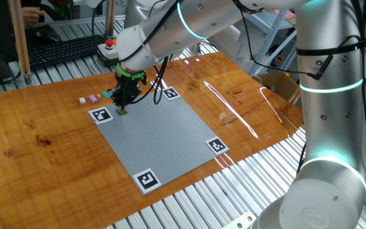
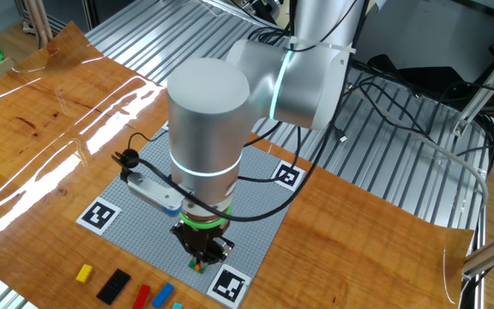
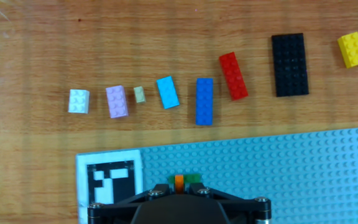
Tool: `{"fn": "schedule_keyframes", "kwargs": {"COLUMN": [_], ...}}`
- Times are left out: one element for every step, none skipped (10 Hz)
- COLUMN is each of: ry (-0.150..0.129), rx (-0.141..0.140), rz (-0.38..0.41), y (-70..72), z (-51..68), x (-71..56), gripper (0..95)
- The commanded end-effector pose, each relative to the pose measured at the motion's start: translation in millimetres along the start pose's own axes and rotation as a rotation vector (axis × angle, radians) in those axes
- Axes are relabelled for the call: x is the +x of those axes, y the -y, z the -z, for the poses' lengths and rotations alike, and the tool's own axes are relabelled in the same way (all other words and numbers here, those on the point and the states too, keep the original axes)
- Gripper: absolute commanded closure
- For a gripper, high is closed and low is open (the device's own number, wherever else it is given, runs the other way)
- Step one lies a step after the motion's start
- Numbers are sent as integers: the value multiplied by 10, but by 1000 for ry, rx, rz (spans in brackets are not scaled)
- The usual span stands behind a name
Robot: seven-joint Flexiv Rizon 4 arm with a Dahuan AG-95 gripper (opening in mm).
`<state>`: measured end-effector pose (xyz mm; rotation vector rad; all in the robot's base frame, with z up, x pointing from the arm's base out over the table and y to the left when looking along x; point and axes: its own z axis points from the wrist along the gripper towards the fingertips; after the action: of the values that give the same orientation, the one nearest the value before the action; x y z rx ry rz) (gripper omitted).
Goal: Stack small Lego blocks one on top of the other
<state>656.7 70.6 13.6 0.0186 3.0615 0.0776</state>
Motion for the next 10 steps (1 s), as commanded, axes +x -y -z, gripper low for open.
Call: {"fn": "schedule_keyframes", "kwargs": {"ry": [11, 8, 8, 10, 9, 6, -2, -7, -7, -2], "rx": [-11, -15, -18, -20, -18, -14, -14, -16, -17, -20], "rz": [-10, -20, -27, -27, -19, -9, -4, -3, -6, -6], "y": [15, 6, 2, 1, 2, 6, 14, 11, 8, 13], "z": [-44, -22, -17, -17, -20, -21, -16, 15, 29, 7], "x": [-3, 0, 2, 2, 3, 7, 21, 28, 28, 28], "gripper": [950, 950, 950, 950, 950, 950, 950, 950, 950, 950]}}
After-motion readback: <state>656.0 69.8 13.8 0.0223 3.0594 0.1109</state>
